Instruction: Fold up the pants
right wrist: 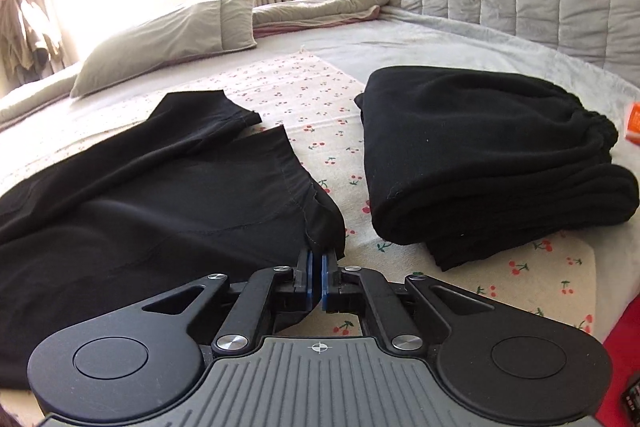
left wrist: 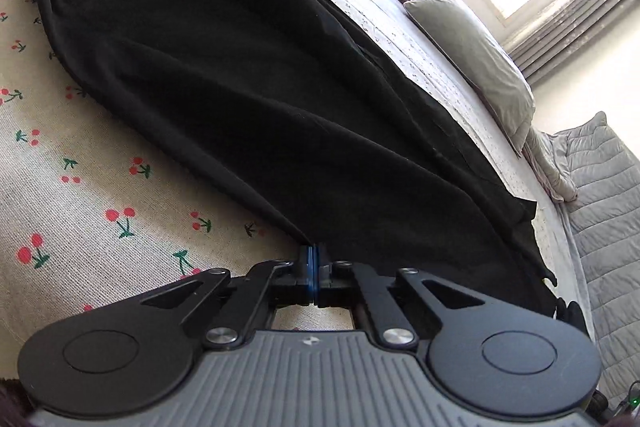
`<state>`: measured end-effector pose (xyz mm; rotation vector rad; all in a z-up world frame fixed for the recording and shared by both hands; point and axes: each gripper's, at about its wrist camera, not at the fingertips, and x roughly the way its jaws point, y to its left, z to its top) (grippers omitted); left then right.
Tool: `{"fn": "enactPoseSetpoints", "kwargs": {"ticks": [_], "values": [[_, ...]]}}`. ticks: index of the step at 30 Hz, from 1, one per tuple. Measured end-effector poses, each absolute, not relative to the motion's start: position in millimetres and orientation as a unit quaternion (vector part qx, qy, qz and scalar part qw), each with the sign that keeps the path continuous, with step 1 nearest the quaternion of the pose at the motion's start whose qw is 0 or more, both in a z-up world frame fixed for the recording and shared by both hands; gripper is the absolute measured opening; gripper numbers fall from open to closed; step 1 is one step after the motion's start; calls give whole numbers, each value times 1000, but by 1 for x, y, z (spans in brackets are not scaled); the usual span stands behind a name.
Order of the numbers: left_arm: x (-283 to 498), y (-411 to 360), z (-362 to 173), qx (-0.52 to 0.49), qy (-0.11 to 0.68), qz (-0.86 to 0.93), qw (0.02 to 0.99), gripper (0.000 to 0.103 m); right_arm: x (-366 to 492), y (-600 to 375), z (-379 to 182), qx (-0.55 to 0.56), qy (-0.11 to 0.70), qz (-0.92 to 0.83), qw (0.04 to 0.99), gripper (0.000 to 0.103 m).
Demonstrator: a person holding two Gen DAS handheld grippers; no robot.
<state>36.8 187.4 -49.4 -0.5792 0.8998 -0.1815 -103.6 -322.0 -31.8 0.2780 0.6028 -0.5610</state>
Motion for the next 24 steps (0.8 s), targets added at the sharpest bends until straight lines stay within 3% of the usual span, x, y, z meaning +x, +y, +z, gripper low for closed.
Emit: {"fn": "enactPoseSetpoints", "kwargs": {"ticks": [10,19,22,24], "values": [[25,194,-36,-251,429,-98,862,0,-124,-360,-30,221,301,-273,887,0],[17,187,-34,-200,435,-105,872,0,-134,-350,-28,182,302,-282,892,0],[22,178,-39,-145,471,-123,861,10,-130,-350,-26,157,315,-298,887,0],[20,173,-37,-101,471,-136,865,10,-125,-350,-31,144,335,-304,880,0]]}}
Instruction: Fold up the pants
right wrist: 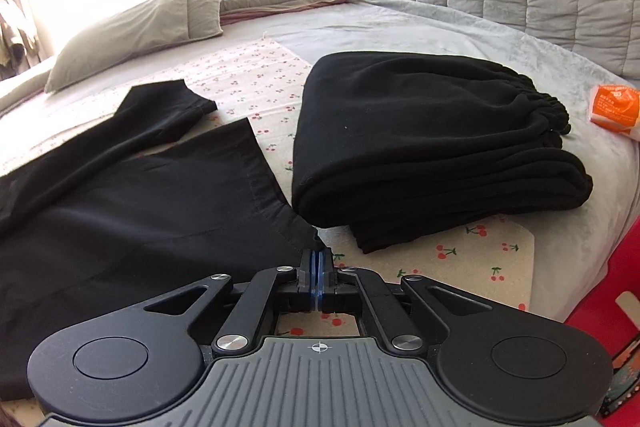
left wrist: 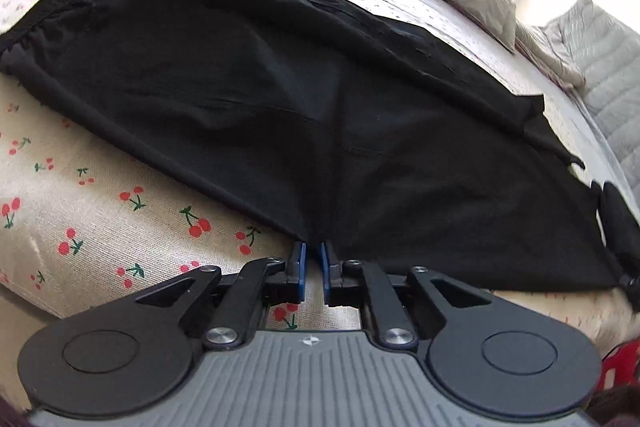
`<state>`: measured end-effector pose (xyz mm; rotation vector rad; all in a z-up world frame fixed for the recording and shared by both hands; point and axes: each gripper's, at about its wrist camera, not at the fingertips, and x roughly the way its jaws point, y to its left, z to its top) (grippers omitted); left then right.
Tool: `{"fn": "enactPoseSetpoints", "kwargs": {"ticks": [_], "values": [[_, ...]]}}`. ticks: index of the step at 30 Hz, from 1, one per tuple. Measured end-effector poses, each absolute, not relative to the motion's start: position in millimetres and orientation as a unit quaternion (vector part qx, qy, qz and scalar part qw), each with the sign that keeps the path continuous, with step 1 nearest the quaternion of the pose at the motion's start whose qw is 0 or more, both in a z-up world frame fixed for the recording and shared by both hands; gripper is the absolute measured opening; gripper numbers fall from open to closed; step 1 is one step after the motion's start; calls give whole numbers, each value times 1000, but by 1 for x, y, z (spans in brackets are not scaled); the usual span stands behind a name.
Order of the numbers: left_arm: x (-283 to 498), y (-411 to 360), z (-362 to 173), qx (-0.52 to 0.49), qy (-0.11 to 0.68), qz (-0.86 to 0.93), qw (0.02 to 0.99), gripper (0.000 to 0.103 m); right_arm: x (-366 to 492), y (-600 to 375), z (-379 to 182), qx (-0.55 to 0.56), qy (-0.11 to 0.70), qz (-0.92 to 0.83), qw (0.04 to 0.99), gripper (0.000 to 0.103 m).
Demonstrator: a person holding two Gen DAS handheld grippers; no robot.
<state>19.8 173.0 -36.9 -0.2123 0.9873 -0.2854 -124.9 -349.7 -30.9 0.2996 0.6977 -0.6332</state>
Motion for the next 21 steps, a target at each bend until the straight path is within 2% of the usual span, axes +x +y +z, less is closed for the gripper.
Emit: {"fn": "enactPoseSetpoints", "kwargs": {"ticks": [1,2,3,4,5,6,7,8,11,14,16,21], "values": [[18,171,-34,-84,471,-141,867,11,-123,-350,-33,142,346,-304,876,0],[16,169,-30,-70,468,-145,869,16,-124,-349,-34,141,349,-306,874,2],[14,169,-26,-62,462,-148,872,21,-126,-347,-33,134,349,-313,873,15],[10,172,-21,-57,449,-149,879,32,-128,-346,-32,126,344,-319,874,26],[8,175,-18,-56,436,-148,886,36,-130,-345,-30,123,337,-319,877,33],[7,177,-13,-54,419,-146,894,44,-133,-344,-27,126,329,-316,881,50],[7,180,-9,-51,402,-142,903,50,-134,-344,-24,131,324,-313,883,63],[11,177,-8,-46,391,-139,909,56,-132,-344,-20,133,321,-305,887,64],[23,161,-2,-39,371,-146,916,65,-121,-337,-11,134,306,-279,900,65],[30,128,-5,-22,356,-188,915,79,-99,-325,-6,132,293,-243,915,72],[32,98,-12,3,354,-218,909,81,-79,-317,-8,120,292,-222,923,77],[32,28,-35,57,341,-290,892,82,-34,-304,-21,94,293,-170,936,76]]}}
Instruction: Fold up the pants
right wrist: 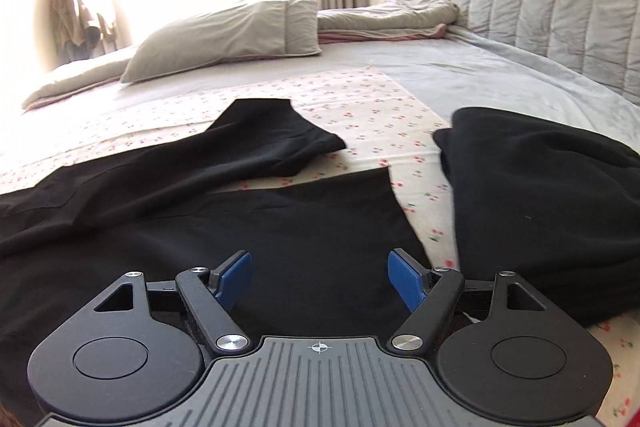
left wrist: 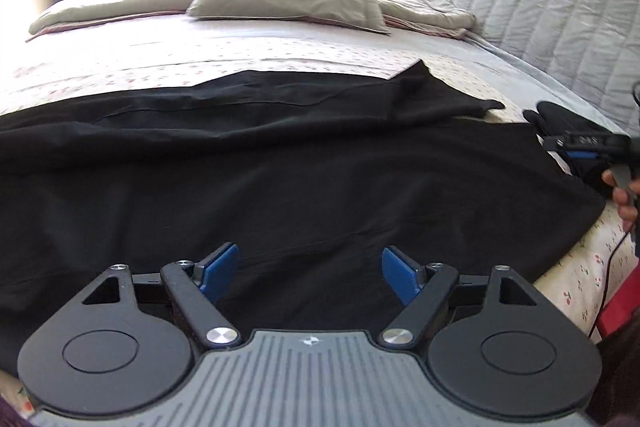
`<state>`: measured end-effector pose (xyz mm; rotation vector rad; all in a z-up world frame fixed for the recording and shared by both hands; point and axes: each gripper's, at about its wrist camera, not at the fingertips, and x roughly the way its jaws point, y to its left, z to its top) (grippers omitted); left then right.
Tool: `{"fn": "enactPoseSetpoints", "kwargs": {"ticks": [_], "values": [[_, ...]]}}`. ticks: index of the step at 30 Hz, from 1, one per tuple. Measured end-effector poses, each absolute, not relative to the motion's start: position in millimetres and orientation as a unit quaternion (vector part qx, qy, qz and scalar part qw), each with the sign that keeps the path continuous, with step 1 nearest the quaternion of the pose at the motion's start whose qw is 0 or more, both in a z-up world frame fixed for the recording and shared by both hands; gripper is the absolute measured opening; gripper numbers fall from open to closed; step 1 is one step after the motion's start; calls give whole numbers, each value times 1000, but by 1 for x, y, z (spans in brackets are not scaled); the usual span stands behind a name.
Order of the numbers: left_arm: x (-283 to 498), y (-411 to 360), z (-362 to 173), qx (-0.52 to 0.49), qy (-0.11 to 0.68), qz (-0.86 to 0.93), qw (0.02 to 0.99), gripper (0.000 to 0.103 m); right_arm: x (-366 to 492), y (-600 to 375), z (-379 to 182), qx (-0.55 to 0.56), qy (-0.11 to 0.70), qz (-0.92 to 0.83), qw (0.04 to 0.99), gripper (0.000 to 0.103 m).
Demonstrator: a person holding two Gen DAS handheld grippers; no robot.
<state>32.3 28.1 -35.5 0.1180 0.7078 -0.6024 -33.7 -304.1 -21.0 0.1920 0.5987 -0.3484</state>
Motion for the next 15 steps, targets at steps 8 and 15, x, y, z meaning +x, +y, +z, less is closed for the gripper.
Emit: {"fn": "enactPoseSetpoints", "kwargs": {"ticks": [8,15], "values": [[25,-6,-64,158,358,-360,847,92,35,-288,-54,45,371,-117,920,75],[29,2,-66,155,378,-397,822,97,61,-359,-58,89,355,-231,901,81]]}}
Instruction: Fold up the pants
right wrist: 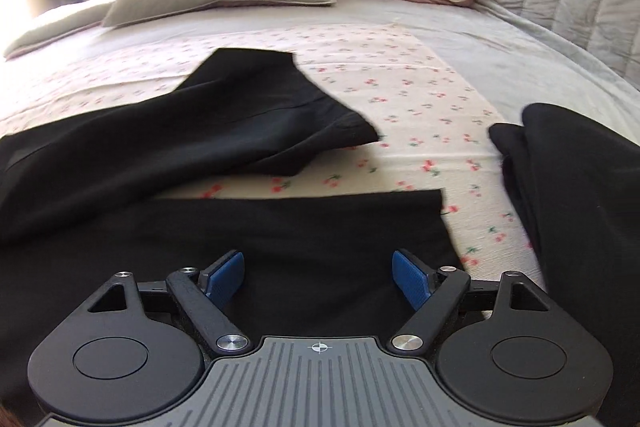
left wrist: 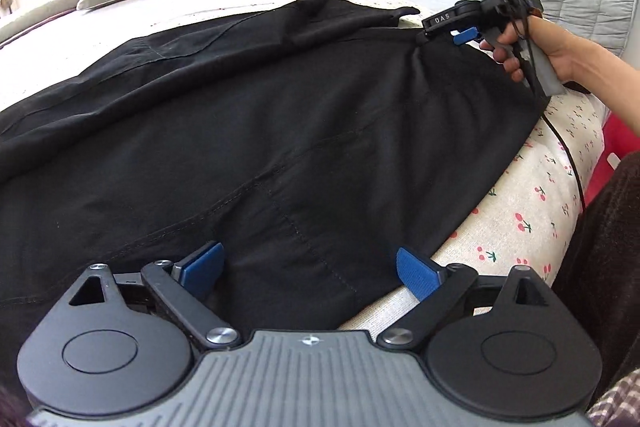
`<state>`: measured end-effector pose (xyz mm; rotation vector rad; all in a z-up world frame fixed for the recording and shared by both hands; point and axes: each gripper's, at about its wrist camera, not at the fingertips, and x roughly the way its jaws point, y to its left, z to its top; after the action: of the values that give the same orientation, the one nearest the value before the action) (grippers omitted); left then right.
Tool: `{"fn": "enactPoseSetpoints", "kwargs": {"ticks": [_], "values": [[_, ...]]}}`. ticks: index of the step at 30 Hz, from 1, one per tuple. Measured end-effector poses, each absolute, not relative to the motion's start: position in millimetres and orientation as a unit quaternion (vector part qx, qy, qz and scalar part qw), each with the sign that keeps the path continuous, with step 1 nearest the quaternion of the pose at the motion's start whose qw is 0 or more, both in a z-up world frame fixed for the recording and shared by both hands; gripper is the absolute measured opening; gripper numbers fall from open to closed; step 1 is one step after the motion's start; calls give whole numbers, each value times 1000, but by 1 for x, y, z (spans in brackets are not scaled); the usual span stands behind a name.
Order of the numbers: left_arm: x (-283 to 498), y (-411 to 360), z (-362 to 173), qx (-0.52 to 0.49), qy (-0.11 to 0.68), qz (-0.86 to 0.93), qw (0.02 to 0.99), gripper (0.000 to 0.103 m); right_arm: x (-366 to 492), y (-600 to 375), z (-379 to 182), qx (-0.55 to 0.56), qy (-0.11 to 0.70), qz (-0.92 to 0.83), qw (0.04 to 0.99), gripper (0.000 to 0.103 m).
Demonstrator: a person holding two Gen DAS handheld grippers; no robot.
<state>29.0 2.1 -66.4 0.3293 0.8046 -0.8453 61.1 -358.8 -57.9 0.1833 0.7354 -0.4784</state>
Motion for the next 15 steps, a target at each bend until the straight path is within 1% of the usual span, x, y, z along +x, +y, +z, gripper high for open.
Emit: {"fn": "enactPoseSetpoints", "kwargs": {"ticks": [2,3,4,5,6,9,11,12,15], "values": [[28,2,-63,162,393,-406,809,99,56,-381,-57,113,349,-280,887,79],[29,1,-59,168,400,-407,804,99,53,-387,-54,129,349,-289,882,70],[31,-3,-54,175,412,-404,797,97,51,-390,-49,146,351,-293,877,64],[33,-6,-48,176,422,-403,793,95,49,-390,-43,165,347,-291,876,64],[36,-9,-40,174,424,-402,792,95,46,-389,-37,179,338,-283,879,69],[49,-24,-5,183,391,-403,807,96,44,-382,-19,192,316,-252,894,69],[61,-35,15,183,363,-402,821,102,44,-382,-11,214,296,-232,901,69],[69,-43,23,178,355,-402,825,103,43,-383,-11,228,289,-223,903,69],[100,-70,34,147,360,-407,827,103,50,-391,-15,268,277,-204,900,69]]}}
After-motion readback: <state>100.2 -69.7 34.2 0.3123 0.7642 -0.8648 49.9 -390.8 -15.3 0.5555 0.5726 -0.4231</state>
